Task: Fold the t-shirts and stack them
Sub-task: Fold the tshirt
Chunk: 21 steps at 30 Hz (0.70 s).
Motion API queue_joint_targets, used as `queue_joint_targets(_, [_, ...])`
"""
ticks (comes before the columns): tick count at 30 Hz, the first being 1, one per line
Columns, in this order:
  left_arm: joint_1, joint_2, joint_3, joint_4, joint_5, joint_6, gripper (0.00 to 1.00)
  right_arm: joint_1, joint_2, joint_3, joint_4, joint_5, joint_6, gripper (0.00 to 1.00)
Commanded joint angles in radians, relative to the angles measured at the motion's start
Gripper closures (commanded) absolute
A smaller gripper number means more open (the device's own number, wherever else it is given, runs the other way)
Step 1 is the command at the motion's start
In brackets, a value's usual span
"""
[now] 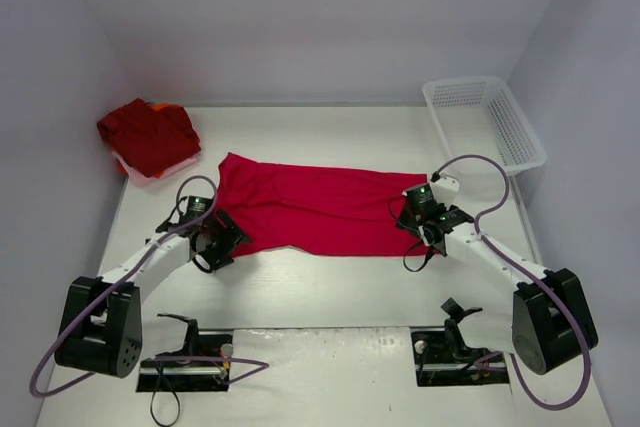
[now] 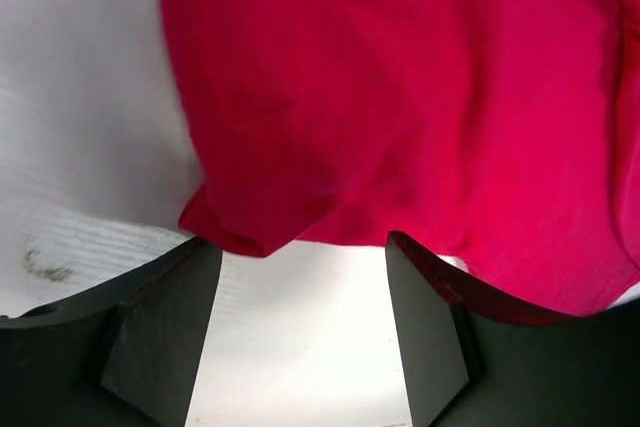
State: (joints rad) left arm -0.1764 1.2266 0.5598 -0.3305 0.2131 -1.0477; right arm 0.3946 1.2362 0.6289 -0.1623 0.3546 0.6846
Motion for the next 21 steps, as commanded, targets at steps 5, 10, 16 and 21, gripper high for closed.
queue_joint_targets(5, [0.006, 0.086, 0.034, 0.09, 0.008, 0.029, 0.38, 0.009, -0.021, 0.035, -0.003, 0.057, 0.016, 0.36])
queue_joint_targets(10, [0.006, 0.094, 0.043, 0.094, 0.019, 0.034, 0.39, 0.007, -0.015, 0.04, -0.003, 0.06, 0.012, 0.37])
queue_joint_targets(16, [0.008, 0.019, 0.017, 0.062, -0.02, 0.044, 0.57, 0.007, -0.006, 0.04, -0.002, 0.058, 0.015, 0.37])
queue_joint_targets(21, [0.005, -0.048, 0.006, 0.012, -0.075, 0.06, 0.89, 0.009, -0.004, 0.037, 0.0, 0.058, 0.018, 0.38])
